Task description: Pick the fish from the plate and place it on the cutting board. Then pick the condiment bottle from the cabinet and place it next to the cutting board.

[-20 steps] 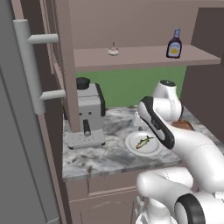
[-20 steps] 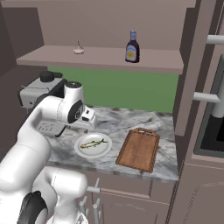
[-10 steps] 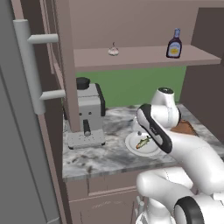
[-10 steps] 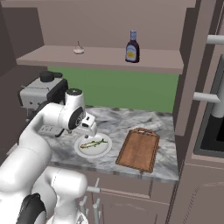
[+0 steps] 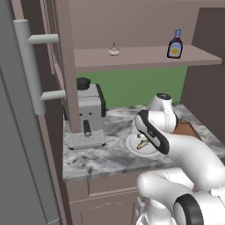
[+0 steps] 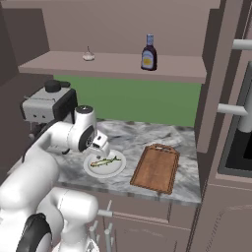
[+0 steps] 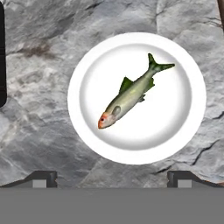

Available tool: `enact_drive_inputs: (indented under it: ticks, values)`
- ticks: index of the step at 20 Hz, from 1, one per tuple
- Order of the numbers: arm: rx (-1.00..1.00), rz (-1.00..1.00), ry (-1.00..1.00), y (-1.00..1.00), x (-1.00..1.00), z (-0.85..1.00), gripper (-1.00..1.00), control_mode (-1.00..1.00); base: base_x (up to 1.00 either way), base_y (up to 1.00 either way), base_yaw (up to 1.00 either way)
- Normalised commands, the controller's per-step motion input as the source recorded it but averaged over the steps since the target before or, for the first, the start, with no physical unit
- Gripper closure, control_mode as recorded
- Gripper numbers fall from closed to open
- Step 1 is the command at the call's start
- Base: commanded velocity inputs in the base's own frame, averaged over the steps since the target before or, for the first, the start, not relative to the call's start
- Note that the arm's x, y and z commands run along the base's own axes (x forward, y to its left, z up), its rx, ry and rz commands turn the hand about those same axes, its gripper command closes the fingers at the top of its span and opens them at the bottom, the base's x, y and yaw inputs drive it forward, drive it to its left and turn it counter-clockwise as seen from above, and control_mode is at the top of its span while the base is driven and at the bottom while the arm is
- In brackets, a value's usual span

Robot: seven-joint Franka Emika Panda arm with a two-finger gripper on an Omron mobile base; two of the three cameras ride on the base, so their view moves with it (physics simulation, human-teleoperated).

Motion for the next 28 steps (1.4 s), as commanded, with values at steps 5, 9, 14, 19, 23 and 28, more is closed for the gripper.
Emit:
enact_drive_inputs:
  ticks: [5,9,14,19,23,28]
  values:
    - [0.00,-0.06,0.00,-0.06,0.20,-0.11,-1.00,-1.00,0.00,0.00,0.00]
    - [0.00,-0.06,0.00,-0.07,0.14,-0.04,-1.00,-1.00,0.00,0.00,0.00]
    - [0.00,-0.09,0.00,-0.03,0.02,-0.09,-1.00,-1.00,0.00,0.00,0.00]
    - [0.00,-0.10,0.02,-0.01,0.01,-0.17,-1.00,-1.00,0.00,0.00,0.00]
    - [0.00,-0.08,0.00,-0.02,0.16,-0.23,-1.00,-1.00,0.00,0.00,0.00]
    - [0.00,-0.08,0.00,-0.07,0.21,-0.22,-1.00,-1.00,0.00,0.00,0.00]
